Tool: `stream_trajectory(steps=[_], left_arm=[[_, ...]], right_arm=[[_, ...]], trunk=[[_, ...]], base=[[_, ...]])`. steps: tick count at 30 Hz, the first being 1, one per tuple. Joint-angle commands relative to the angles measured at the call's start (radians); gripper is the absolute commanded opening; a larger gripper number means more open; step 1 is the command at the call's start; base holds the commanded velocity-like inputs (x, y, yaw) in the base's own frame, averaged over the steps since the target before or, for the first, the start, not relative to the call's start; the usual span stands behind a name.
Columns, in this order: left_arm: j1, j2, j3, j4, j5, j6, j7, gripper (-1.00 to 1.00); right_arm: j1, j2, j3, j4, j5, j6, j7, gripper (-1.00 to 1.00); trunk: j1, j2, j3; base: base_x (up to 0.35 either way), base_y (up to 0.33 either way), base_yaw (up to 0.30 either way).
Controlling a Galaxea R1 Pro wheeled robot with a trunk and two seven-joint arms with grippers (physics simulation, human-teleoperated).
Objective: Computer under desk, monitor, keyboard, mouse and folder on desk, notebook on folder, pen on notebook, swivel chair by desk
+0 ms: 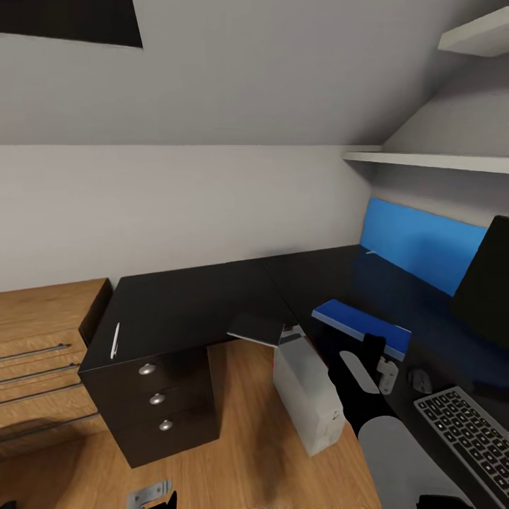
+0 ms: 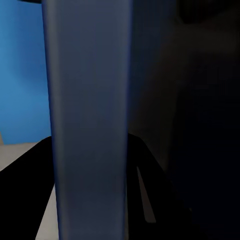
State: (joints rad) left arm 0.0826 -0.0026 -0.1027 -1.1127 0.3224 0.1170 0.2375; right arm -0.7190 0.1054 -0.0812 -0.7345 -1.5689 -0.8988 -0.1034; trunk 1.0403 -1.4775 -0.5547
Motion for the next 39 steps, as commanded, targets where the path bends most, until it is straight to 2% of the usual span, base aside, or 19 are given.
stream_trajectory(steps=[1,4,18,22,28,39], left_arm=[[0.000,0.001,-0.002,-0.003,0.008,0.004,0.006,1.00],[0.000,0.001,-0.002,-0.003,0.007,0.004,0.006,1.00],[0.000,0.001,-0.002,-0.003,0.007,0.004,0.008,1.00],[0.000,0.002,-0.002,0.004,0.006,0.004,0.007,1.00],[0.000,0.004,-0.003,0.063,0.002,0.002,0.009,1.00],[0.000,0.004,-0.004,0.071,0.001,0.001,0.007,1.00]], right_arm=[[0.000,0.001,-0.003,-0.002,0.009,0.000,-0.010,-1.00],[0.000,0.000,-0.003,-0.002,0.009,0.000,-0.010,-1.00],[0.000,-0.003,-0.003,-0.002,0.010,-0.001,-0.010,-1.00],[0.000,-0.003,-0.003,-0.002,0.011,-0.001,-0.010,-1.00],[0.000,-0.004,-0.003,-0.002,0.011,0.000,-0.013,-1.00],[0.000,0.002,-0.003,-0.002,0.009,0.000,-0.011,-1.00]], trunk=[[0.000,-0.001,-0.001],[0.000,-0.001,-0.001],[0.054,-0.099,-0.045],[0.054,-0.099,-0.045],[0.054,-0.099,-0.045],[0.054,-0.099,-0.045]], base=[[0.000,0.000,-0.033],[0.000,0.000,-0.015],[0.000,0.000,-0.001],[0.000,0.000,0.000],[0.000,0.000,0.000],[0.089,0.000,0.000]])
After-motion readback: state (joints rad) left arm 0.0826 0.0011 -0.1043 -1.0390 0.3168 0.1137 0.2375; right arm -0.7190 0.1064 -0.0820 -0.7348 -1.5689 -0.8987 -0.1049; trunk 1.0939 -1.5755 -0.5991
